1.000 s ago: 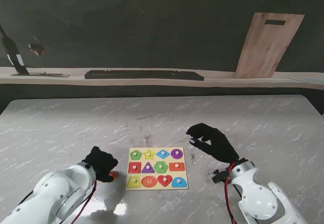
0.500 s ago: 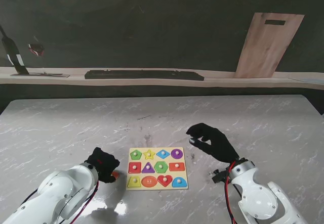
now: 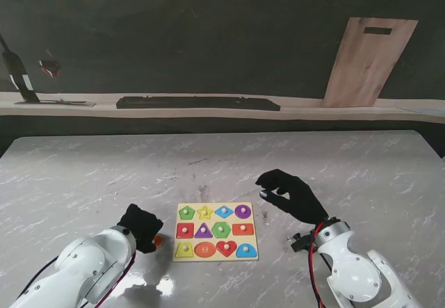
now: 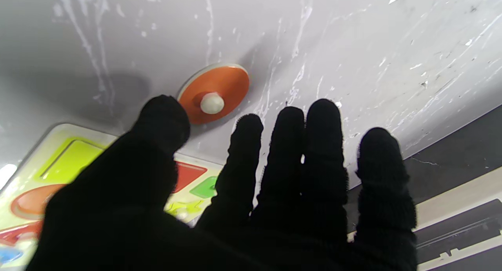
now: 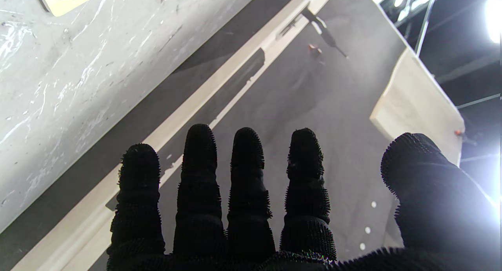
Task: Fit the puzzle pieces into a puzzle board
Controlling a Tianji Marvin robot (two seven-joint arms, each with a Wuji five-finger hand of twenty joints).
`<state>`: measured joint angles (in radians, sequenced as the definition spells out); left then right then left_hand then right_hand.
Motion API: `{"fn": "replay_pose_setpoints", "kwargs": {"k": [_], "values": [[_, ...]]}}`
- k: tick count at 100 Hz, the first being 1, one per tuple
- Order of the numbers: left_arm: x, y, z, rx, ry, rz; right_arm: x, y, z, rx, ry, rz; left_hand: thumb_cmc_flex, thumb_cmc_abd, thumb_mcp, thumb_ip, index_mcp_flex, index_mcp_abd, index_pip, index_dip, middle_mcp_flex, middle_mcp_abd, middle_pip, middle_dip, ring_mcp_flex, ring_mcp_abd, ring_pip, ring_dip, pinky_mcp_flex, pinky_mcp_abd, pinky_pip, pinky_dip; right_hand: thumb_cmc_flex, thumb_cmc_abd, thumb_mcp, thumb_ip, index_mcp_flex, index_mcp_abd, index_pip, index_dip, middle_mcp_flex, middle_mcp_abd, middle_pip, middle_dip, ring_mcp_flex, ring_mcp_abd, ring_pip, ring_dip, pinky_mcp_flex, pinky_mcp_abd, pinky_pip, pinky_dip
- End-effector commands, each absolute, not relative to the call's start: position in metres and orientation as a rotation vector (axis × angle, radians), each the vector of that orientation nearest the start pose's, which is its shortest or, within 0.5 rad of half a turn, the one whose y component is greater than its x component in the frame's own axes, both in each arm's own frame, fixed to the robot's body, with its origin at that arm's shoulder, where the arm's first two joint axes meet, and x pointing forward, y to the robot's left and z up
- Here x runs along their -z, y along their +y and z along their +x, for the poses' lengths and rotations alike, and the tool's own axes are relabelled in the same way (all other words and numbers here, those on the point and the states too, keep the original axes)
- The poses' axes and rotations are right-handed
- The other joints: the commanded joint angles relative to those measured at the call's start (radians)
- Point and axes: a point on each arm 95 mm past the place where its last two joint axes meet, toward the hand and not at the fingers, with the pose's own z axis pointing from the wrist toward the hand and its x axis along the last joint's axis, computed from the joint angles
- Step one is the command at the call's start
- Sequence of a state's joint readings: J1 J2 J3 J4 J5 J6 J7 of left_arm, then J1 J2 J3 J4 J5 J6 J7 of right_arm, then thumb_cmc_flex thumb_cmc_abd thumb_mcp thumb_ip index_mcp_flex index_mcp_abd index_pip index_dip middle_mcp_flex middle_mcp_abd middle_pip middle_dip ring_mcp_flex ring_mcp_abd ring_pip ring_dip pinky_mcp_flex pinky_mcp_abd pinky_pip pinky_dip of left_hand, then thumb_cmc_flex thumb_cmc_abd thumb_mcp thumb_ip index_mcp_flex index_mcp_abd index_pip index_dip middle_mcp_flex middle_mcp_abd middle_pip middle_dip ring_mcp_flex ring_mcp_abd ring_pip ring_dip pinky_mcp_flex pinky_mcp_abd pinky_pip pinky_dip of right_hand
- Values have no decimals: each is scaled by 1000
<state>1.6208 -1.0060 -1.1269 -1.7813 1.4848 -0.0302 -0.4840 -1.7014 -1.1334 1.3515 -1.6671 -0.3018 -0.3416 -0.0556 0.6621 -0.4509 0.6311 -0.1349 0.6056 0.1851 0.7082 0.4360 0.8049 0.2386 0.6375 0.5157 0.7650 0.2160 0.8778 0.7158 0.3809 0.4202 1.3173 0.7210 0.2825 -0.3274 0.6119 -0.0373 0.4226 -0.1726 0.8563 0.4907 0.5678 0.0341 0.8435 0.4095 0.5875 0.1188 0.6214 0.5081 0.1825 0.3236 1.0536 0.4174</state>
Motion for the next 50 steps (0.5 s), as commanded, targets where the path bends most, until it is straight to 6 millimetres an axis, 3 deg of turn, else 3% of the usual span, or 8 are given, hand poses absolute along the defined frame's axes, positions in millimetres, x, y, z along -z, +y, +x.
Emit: {"fn": "replay_pose_setpoints", "kwargs": {"k": [1,30,50], "values": [[343,-15,360,808,2062,-876,305,-11,369,2545,-1147,-1848,-7,-9,31,30,5,13,17,5,24,4,15,-6,36,-18,20,-17,7,-37,31,-15,4,18,-19,9,17,-18,21,11,15,-19,6,10,9,-20,15,6,-10,-14,15,10],[345,-16,360,803,2060,-884,305,-10,369,2541,-1149,-1848,28,2,41,33,17,-2,42,17,36,-5,20,-8,43,-20,26,-27,13,-37,35,-17,4,19,-18,9,16,-17,22,11,15,-20,6,10,10,-19,16,6,-11,-14,15,10],[350,-17,359,797,2061,-902,305,-10,369,2544,-1150,-1848,87,-36,28,-17,17,-23,87,3,44,-11,27,-8,47,-24,30,-35,15,-41,39,-18,4,19,-19,9,18,-17,21,11,15,-19,6,10,9,-21,15,6,-10,-15,15,10]]}}
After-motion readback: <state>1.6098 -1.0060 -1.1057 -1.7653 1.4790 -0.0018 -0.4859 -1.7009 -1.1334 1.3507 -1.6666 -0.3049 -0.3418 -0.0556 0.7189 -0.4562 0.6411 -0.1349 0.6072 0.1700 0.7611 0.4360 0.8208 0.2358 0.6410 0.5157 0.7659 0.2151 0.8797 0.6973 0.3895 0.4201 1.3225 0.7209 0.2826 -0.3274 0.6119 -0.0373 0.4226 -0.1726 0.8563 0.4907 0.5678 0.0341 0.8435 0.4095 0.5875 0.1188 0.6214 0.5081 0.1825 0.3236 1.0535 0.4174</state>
